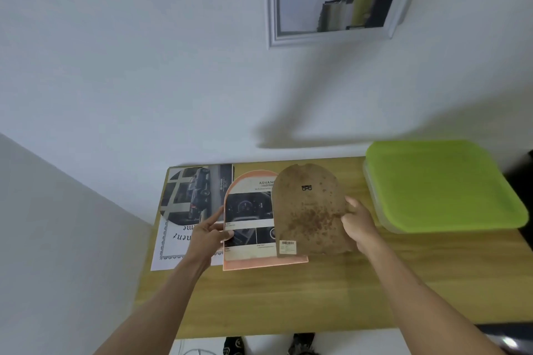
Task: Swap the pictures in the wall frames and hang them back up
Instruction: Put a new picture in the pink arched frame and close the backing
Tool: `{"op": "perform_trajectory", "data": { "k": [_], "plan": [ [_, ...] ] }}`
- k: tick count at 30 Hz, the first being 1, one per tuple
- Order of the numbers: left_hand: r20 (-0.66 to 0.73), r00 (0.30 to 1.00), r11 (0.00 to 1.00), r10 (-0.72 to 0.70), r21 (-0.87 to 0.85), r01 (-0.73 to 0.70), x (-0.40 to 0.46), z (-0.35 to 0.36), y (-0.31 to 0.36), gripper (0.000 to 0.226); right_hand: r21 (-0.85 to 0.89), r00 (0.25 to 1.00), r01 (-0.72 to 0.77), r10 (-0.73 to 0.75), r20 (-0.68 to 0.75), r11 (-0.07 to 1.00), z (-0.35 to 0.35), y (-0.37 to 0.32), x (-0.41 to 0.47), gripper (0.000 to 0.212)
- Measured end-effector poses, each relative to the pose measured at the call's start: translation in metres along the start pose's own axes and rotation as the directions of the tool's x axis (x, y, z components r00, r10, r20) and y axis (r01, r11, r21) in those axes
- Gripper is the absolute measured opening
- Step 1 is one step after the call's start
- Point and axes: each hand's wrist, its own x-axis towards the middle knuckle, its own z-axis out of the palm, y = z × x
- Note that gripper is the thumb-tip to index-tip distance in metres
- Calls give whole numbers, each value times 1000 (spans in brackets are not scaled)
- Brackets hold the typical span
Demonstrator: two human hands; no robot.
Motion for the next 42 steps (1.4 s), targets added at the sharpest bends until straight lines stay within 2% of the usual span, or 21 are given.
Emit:
{"op": "perform_trajectory", "data": {
  "k": [7,10,12,13,15,17,18,21,30,31,33,36,38,39,42],
  "plan": [
    [-122,992,996,-17,82,27,1,-5,-9,74,-204,992,-11,-15,-124,979,-3,21,25,64],
    [-153,988,996,-37,69,48,-4,-2,-9,72,-210,985,-56,19,-174,976,-4,31,33,68],
    [-159,986,998,-42,43,50,-6,0,-9,72,-290,981,-75,19,-192,954,-5,36,32,66],
    [-161,986,998,-42,39,49,-6,1,-10,73,-406,979,-75,-10,-204,911,-5,38,30,65],
    [-162,986,998,-40,34,46,-6,3,-13,73,-662,967,10,-176,-185,750,-2,42,26,66],
    [-168,985,999,-41,28,47,-4,6,-15,73,-784,947,182,-321,-24,594,5,43,22,67],
    [-170,985,999,-41,27,46,-3,8,-16,73,-800,942,250,-330,70,545,9,45,23,67],
    [-172,984,999,-42,17,46,-3,12,-15,72,-824,953,292,-225,205,485,14,54,26,65],
    [-168,985,999,-47,16,50,-1,17,-18,73,-809,972,226,-186,146,543,-24,63,41,63],
    [-166,985,999,-43,17,46,-1,19,-19,73,-814,970,225,-204,134,536,-23,63,40,62],
    [-158,987,999,-28,13,30,0,24,-21,73,-811,935,280,-337,109,513,-18,61,35,54],
    [-132,991,1000,8,22,-5,5,29,-25,71,-682,846,481,-497,196,550,1,50,21,35],
    [-147,988,991,54,125,-36,9,33,-29,68,-576,829,553,-464,311,602,18,41,10,32],
    [-167,981,969,94,240,-52,11,35,-30,64,-547,824,565,-452,341,618,27,38,6,31],
    [-211,953,839,217,539,-72,15,42,-35,47,-541,841,541,-428,331,644,51,39,-1,20]
  ]
}}
